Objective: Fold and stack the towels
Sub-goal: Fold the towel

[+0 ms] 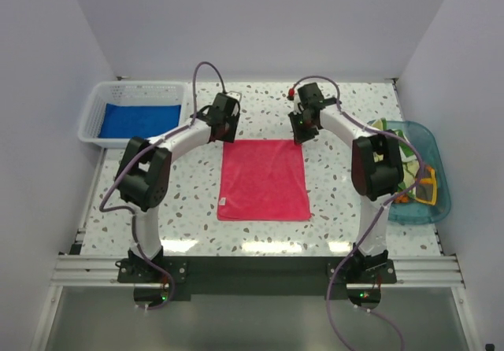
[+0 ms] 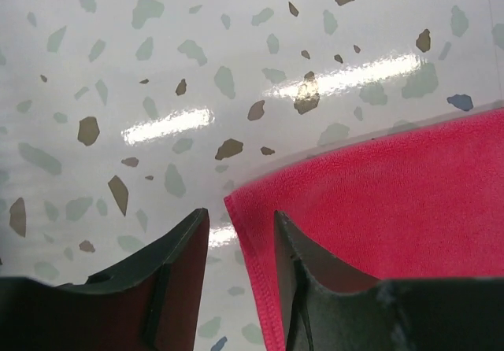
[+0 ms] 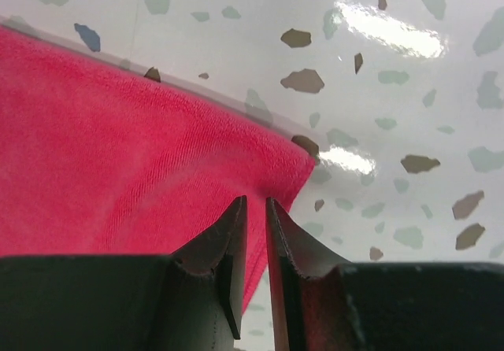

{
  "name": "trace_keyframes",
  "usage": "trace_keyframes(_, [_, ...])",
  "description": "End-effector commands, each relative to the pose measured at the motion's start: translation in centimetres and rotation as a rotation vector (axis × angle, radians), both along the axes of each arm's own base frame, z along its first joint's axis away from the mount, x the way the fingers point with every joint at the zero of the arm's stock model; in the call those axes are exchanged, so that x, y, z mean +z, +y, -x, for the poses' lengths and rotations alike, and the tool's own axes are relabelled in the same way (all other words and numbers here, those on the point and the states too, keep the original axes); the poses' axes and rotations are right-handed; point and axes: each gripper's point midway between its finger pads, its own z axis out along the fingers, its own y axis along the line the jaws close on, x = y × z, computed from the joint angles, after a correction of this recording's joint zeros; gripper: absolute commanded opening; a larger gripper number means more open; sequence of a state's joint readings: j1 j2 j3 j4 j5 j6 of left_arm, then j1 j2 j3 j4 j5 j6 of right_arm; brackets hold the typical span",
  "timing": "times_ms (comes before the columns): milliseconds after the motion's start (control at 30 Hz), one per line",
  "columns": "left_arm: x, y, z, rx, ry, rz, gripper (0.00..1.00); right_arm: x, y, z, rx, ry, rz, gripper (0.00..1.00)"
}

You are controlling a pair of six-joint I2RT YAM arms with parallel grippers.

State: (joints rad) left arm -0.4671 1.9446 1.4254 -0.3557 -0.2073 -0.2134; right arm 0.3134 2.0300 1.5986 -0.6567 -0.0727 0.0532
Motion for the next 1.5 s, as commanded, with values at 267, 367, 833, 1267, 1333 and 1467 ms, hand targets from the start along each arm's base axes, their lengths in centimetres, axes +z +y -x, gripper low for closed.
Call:
trace_keyframes(267, [-5.4,0.3,-0.5,-0.037,0.071,-0.062,0.42,-3.1,-1.5,-1.7,0.007,0.017,0.002,0.20])
trace_keyframes(367, [-5.1,1.3,-0.6,-0.021,0.064,-0.096,0.42,-2.3,-2.7,-1.8,0.041,-0.003,0.046,0.20])
trace_keyframes(833, [0.2,-0.2,-3.5,-0.329,-0.081,-0.109,0.68,2.4,-0.7,-2.9,0.423,-0.047,0.014,0.44])
trace_keyframes(1267, [0.2,-2.2,-4.6,-0.571,-0.052,-0.062,0.68,-0.3,-0.3,-3.5,0.582,0.044,0.025,0.44])
trace_keyframes(1333, [-0.1,-2.1,-4.6,-0.585,-0.040,-0.070,0.68,-1.0,-0.2,-3.6,0.586,0.055,0.018,0.42])
trace_keyframes(1467, [-0.6,-2.2,-4.4,-0.620,-0.028,-0.053,0.67,-2.5,-0.2,-3.8,0.604,0.071,0.024,0.39])
